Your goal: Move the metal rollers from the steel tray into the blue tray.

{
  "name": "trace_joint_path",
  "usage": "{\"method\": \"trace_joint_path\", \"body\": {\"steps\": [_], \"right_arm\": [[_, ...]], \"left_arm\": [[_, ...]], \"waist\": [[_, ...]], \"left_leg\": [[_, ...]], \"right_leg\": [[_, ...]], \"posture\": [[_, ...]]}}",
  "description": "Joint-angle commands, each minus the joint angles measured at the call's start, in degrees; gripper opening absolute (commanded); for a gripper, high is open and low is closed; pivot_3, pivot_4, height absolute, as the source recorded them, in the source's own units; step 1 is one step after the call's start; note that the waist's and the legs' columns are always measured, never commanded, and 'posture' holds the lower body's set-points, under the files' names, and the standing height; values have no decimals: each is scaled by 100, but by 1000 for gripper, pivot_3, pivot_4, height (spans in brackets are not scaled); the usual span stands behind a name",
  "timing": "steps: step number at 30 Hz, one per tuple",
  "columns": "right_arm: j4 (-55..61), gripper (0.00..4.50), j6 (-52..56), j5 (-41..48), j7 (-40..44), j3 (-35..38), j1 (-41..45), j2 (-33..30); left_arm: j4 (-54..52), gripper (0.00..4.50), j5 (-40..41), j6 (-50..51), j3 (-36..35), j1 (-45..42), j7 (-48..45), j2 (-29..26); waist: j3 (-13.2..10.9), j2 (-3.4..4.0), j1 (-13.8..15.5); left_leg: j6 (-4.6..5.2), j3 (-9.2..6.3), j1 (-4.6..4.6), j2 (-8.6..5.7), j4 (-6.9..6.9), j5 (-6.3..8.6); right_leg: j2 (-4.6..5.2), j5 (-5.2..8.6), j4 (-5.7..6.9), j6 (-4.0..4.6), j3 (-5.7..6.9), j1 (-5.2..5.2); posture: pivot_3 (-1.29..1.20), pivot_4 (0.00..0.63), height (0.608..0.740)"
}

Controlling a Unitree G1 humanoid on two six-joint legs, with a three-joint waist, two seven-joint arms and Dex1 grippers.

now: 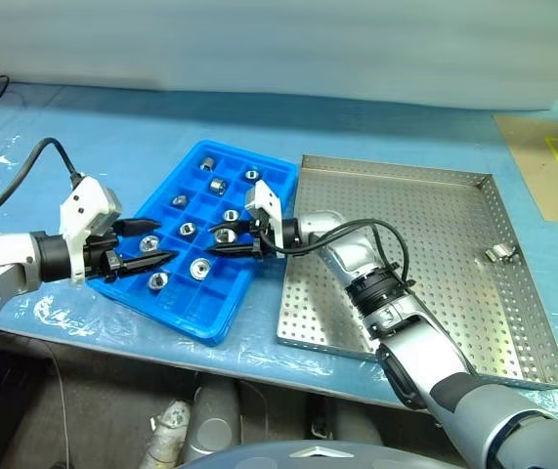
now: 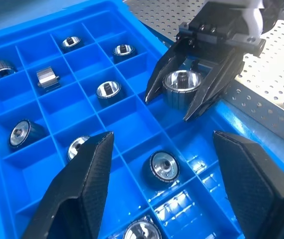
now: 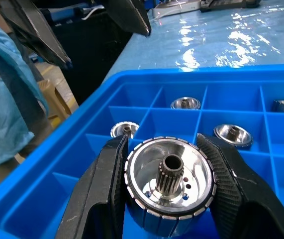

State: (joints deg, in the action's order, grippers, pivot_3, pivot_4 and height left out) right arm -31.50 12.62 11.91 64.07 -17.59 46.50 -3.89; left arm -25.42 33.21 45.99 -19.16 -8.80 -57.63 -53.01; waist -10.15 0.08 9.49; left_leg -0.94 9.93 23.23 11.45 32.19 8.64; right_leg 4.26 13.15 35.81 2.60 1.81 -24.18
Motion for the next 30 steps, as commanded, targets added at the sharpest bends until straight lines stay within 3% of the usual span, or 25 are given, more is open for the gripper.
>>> {"method": "trace_joint_path", "body": {"steps": [1,7,11,20,30], "right_arm": [[66,2088,-181,1,40,124,89,1],[230,2088,-257,-53,40,124,-73,-88],[382,3032,-131,-27,-44,143,-164,-103],[571,3032,-73,-54,-402,314,-231,-255],[1710,3032,624,347,-1242,1452,-508,-1120]], "left_arm": [[-124,3337,142,0,33,-107,113,-34],[26,3337,164,-112,280,-286,94,-48],[190,3337,116,-233,477,-436,24,-48],[583,3337,37,-542,1030,-894,-170,49],[1925,3337,-511,-1316,2495,-2446,-602,1304]], "waist": [[0,0,-1],[1,-1,-21],[1,-2,-49],[1,-2,-78],[4,-7,-192]], "left_leg": [[-1,0,2,1,0,-1],[-10,1,8,5,0,-6],[-12,1,7,5,1,-7],[-17,3,5,6,2,-11],[-21,17,-5,-3,18,-14]], "right_leg": [[-2,0,-2,0,0,-1],[-8,2,-5,3,1,-6],[-8,2,-3,3,0,-6],[-9,2,0,3,0,-5],[-9,-2,12,-3,-15,8]], "posture": [[337,150,740],[308,150,740],[281,150,740],[196,150,740],[-16,150,740]]}}
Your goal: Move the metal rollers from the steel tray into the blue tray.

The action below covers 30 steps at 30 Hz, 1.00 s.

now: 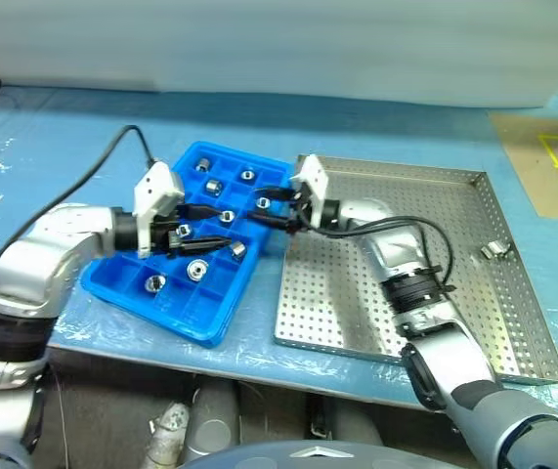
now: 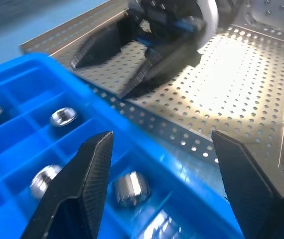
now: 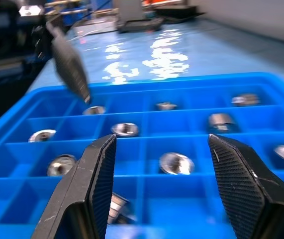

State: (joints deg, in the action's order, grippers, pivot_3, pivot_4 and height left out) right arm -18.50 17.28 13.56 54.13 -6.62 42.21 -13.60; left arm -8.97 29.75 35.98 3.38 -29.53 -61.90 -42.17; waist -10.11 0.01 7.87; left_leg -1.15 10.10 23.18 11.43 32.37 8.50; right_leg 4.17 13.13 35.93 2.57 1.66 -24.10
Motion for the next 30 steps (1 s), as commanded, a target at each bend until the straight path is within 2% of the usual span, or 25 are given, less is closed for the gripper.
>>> {"method": "trace_joint_path", "body": {"steps": [1,7,14,18,22,27,30], "right_arm": [[452,3032,141,134,-342,429,-125,-268],[-494,3032,-377,-217,-1595,1168,89,-755],[-2339,3032,-1285,-762,-2905,1443,547,-1130],[-3365,3032,-1748,-896,-3637,1596,882,-1317],[-3969,3032,-2098,-993,-4011,1656,1022,-1545],[-3952,3032,-2083,-996,-4201,1749,877,-1901],[-2916,3032,-1775,-886,-3949,1793,349,-2067]], "left_arm": [[441,3337,-212,-394,353,-518,-264,357],[1250,3337,-513,-861,847,-1127,-750,983],[1691,3337,-739,-1140,1019,-1411,-1012,1388],[1593,3337,-779,-1118,1006,-1322,-1025,1444],[1426,3337,-781,-1043,947,-1153,-950,1420],[1137,3337,-740,-918,876,-892,-798,1356],[957,3337,-701,-825,826,-729,-713,1305]], "waist": [[0,-1,-83],[1,-2,-402],[1,-2,-704],[1,-1,-721],[1,-1,-703],[0,1,-687],[0,1,-656]], "left_leg": [[-2,3,2,-1,0,-2],[2,6,4,-31,4,-1],[13,11,6,-32,9,2],[25,11,8,-28,20,6],[50,17,17,-27,40,15],[86,19,32,-30,67,27],[93,19,32,-33,71,31]], "right_leg": [[-1,0,1,0,0,-1],[-2,-1,0,-1,-5,-1],[-9,-1,-1,0,-6,-2],[-10,-1,0,1,-6,-2],[-10,-1,2,2,-6,-2],[-3,-1,3,2,-6,-2],[-1,-1,6,2,-6,-1]], "posture": [[-48,150,740],[-172,150,740],[-216,150,740],[-197,150,740],[-169,150,740],[-138,150,740],[-125,150,740]]}}
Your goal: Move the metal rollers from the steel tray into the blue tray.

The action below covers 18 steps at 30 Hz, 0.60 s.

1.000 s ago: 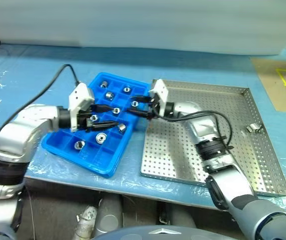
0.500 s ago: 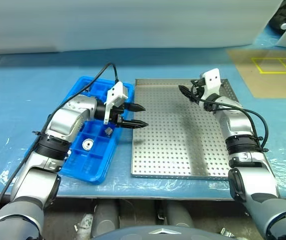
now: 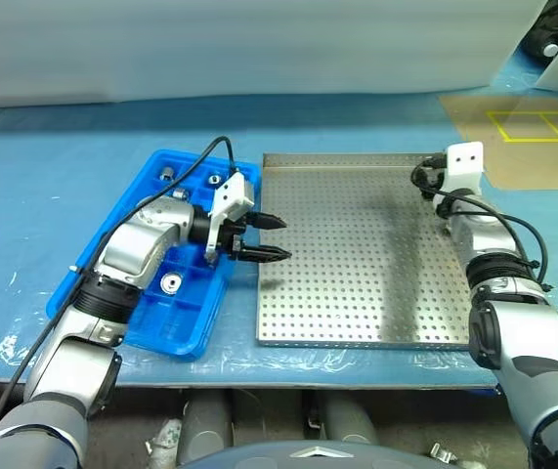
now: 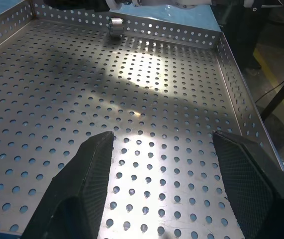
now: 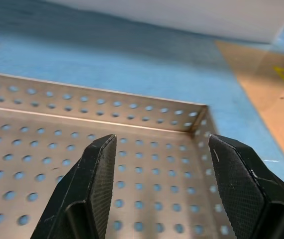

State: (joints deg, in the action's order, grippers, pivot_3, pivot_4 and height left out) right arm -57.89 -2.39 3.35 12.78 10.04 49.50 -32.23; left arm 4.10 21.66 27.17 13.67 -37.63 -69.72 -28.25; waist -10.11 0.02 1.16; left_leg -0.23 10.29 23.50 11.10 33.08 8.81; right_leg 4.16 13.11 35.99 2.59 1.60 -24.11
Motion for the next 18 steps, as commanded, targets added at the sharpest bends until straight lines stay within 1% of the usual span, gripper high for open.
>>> {"method": "trace_joint_path", "body": {"steps": [1,2,4,8,11,13,18], "right_arm": [[1546,3032,427,195,235,172,-650,-245],[2184,3032,729,265,317,206,-1002,-278],[3110,3032,1202,329,351,278,-1573,-322],[4209,3032,2048,471,187,604,-2495,-312],[4657,3032,2374,535,99,731,-2829,-243],[4794,3032,2394,498,18,777,-2969,-239],[4709,3032,2403,581,-22,918,-3088,-189]], "left_arm": [[-400,3337,112,71,-210,135,84,-105],[-442,3337,127,96,-219,183,98,-117],[-491,3337,135,119,-219,240,118,-124],[-462,3337,125,111,-181,263,147,-83],[-418,3337,122,102,-144,227,123,-53],[-351,3337,109,86,-135,170,93,-40],[-205,3337,42,6,-114,74,28,-22]], "waist": [[0,0,33],[0,0,50],[0,0,97],[0,3,141],[0,8,131],[1,9,109],[3,15,97]], "left_leg": [[2,0,0,1,0,1],[2,0,-1,2,-2,1],[3,-1,-5,7,-3,1],[-15,1,-16,27,-5,11],[-17,3,-36,25,-6,13],[-18,2,-42,24,-6,12],[-25,3,-47,26,-14,9]], "right_leg": [[-1,0,1,0,1,0],[-2,0,0,0,2,1],[-6,0,0,-1,2,2],[-6,0,0,-1,0,8],[-1,-1,-6,-3,-4,29],[0,-5,-7,-10,-13,32],[-2,-8,-10,-16,-16,31]], "posture": [[-123,150,740],[-125,150,740],[-130,150,740],[-146,150,740],[-162,150,740],[-167,150,740],[-178,150,740]]}}
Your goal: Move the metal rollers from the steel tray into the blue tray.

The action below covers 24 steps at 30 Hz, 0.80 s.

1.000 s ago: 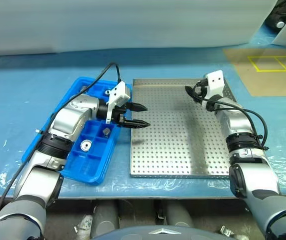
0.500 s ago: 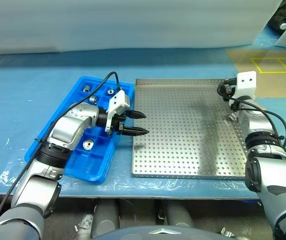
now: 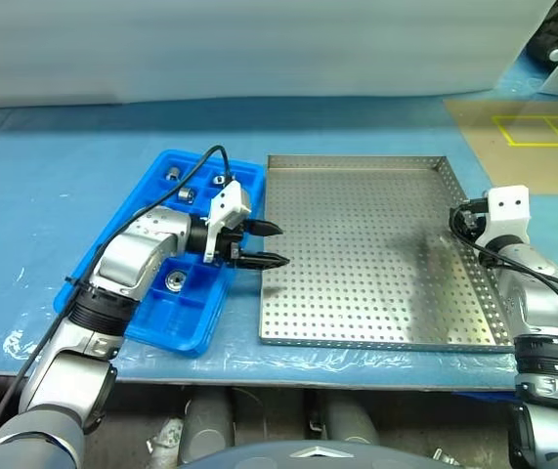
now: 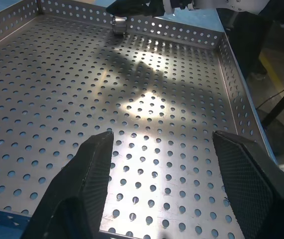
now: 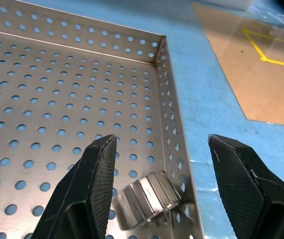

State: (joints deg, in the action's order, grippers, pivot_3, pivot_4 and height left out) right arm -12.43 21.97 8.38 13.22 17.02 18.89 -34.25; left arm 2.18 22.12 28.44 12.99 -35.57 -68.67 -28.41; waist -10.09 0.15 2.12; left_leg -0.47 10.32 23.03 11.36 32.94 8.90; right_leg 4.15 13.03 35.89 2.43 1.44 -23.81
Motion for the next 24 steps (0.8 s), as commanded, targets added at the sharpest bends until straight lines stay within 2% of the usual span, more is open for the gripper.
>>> {"method": "trace_joint_path", "body": {"steps": [1,8,18,24], "right_arm": [[100,3032,-68,64,-67,214,-32,26],[188,3032,58,200,150,84,-140,210],[-575,3032,-84,120,303,230,-558,60],[-775,3032,-276,64,320,89,-617,124]], "left_arm": [[2,3337,-8,-126,-42,-144,-84,1],[13,3337,-28,-128,-65,-138,-97,-6],[-77,3337,-23,-89,-107,-62,-80,-77],[-38,3337,-38,-101,-102,-108,-85,-88]], "waist": [[1,2,1],[1,3,8],[3,8,61],[3,8,75]], "left_leg": [[0,0,0,-1,-4,0],[0,-1,5,-2,-14,0],[2,-1,4,-14,-15,1],[17,-2,-35,-37,-16,11]], "right_leg": [[0,0,-3,0,0,0],[0,0,-15,0,1,-2],[11,0,-19,-1,0,6],[27,2,-43,-3,2,66]], "posture": [[-178,150,740],[-163,150,740],[-154,150,740],[-159,150,740]]}}
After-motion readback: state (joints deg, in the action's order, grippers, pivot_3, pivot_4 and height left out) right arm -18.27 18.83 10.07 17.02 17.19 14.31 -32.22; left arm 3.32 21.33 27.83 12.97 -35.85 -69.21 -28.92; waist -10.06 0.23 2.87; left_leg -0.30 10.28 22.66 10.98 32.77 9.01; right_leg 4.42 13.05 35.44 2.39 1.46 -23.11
